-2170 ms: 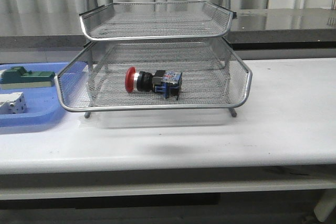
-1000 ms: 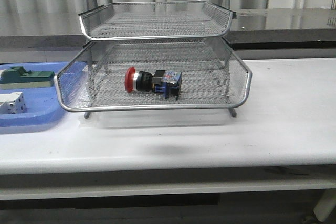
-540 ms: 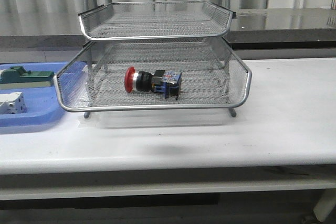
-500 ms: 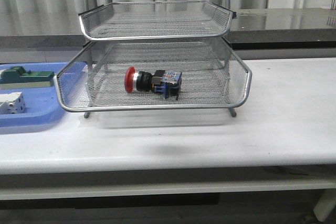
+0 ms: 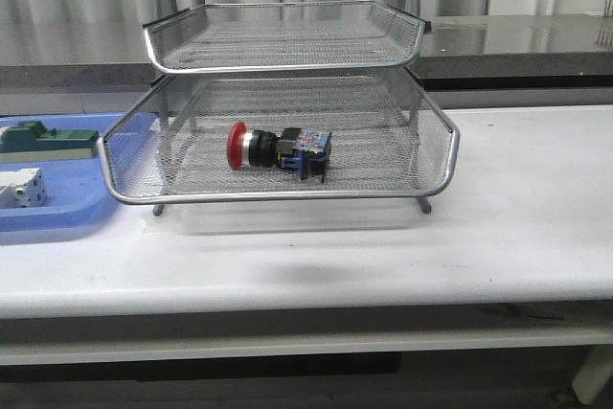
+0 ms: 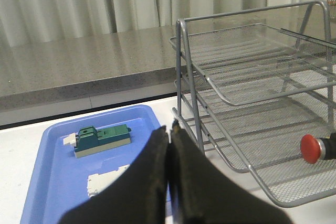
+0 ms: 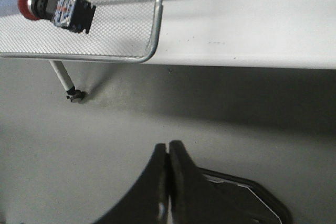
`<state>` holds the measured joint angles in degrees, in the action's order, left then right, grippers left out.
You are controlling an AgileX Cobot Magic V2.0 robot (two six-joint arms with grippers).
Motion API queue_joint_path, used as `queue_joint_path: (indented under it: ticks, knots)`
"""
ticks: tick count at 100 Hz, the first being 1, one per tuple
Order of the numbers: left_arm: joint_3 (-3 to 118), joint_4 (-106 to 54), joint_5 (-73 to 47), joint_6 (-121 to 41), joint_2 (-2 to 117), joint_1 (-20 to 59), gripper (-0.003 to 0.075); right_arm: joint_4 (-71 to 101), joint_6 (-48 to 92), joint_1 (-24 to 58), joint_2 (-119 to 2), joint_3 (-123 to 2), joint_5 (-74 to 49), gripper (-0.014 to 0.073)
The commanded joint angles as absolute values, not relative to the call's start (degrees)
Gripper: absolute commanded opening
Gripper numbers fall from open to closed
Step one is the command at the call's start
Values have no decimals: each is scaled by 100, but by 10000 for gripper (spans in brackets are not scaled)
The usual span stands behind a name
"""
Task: Place button on rack with both arms
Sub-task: 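Push the middle wire tray back into the rack with the right gripper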
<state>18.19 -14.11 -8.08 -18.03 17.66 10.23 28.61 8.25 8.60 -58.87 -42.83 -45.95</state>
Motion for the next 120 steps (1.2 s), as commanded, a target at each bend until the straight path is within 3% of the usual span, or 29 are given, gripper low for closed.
queue_joint_path:
  ticks: [1, 25, 60, 87, 120]
  knots:
    - [1965, -1486, -330, -1733, 1809, 1026, -21, 3074, 940, 1178, -6121, -4480, -4185, -67]
    - [1965, -1486, -330, -1733, 1809, 1026, -21, 3195, 940, 2289, -7069, -4480, -3268, -65]
    - [1965, -1486, -330, -1733, 1809, 1026, -21, 3588, 940, 3121, -8305, -4480, -2257, -65]
    - [1965, -1486, -330, -1733, 1809, 1026, -21, 3712, 940, 3274, -8739, -4513, -1504, -65]
    - [1965, -1486, -330, -1733, 1809, 1026, -21, 3693, 961, 3274, -9395, -5234, -1479, -65]
